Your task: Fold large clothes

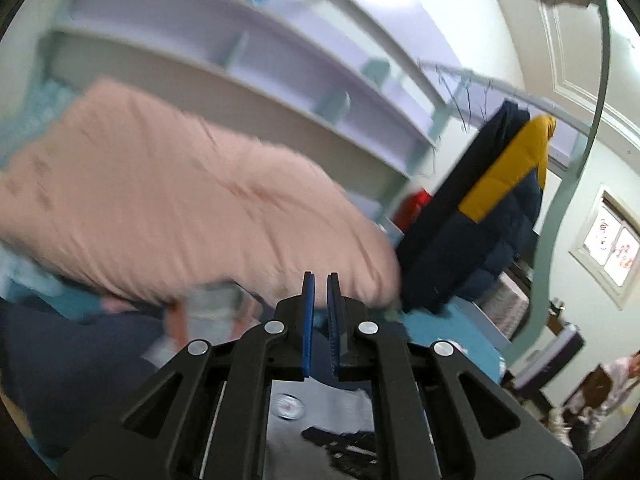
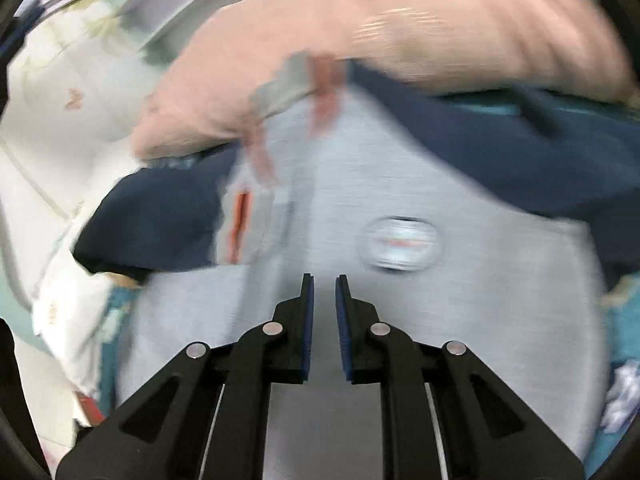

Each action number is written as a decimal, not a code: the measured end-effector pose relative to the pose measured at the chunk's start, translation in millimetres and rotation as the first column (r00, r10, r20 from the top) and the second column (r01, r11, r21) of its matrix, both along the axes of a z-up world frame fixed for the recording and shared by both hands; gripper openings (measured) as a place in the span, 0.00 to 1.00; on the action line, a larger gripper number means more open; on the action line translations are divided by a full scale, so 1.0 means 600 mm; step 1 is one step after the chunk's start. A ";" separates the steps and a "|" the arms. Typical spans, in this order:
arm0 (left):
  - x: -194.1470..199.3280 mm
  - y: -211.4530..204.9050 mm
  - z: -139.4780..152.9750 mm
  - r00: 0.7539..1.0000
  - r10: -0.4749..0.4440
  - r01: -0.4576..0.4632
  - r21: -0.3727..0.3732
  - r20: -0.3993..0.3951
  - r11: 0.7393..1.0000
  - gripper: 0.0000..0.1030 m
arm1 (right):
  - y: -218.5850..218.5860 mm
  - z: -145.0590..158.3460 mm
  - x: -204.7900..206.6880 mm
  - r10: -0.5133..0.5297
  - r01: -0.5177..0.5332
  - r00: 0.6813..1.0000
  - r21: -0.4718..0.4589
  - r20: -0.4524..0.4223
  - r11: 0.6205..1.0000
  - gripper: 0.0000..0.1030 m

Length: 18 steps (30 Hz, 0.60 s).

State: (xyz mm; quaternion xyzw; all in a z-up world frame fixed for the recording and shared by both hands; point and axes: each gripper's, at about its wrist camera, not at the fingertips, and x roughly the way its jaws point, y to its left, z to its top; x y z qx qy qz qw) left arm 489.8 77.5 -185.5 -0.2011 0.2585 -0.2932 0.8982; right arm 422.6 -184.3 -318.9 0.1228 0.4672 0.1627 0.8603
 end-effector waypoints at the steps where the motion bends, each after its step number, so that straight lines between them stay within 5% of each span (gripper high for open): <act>1: 0.007 -0.023 -0.014 1.000 -0.004 0.004 0.008 -0.020 1.000 0.06 | -0.034 -0.004 -0.009 -0.025 0.025 1.000 -0.016 -0.010 1.000 0.12; 6: 0.022 -0.043 -0.080 0.989 0.064 -0.051 0.101 -0.130 0.994 0.06 | -0.094 -0.026 -0.027 -0.021 0.026 0.998 0.111 -0.052 0.993 0.16; 9: 0.017 -0.011 -0.103 0.975 0.121 -0.089 0.173 -0.186 0.981 0.06 | -0.059 -0.036 -0.001 0.011 0.012 0.996 0.249 -0.092 0.968 0.33; 12: 0.000 0.031 -0.133 0.955 0.197 -0.132 0.281 -0.220 0.951 0.08 | 0.011 -0.042 0.042 0.048 -0.008 0.993 0.328 -0.112 0.945 0.37; 15: -0.015 0.066 -0.171 0.931 0.242 -0.148 0.322 -0.273 0.935 0.29 | 0.051 -0.053 0.073 0.077 0.010 0.980 0.431 -0.185 0.902 0.42; 18: -0.035 0.105 -0.199 0.905 0.325 -0.209 0.378 -0.274 0.902 0.47 | 0.108 -0.058 0.109 0.107 -0.014 0.971 0.396 -0.215 0.918 0.43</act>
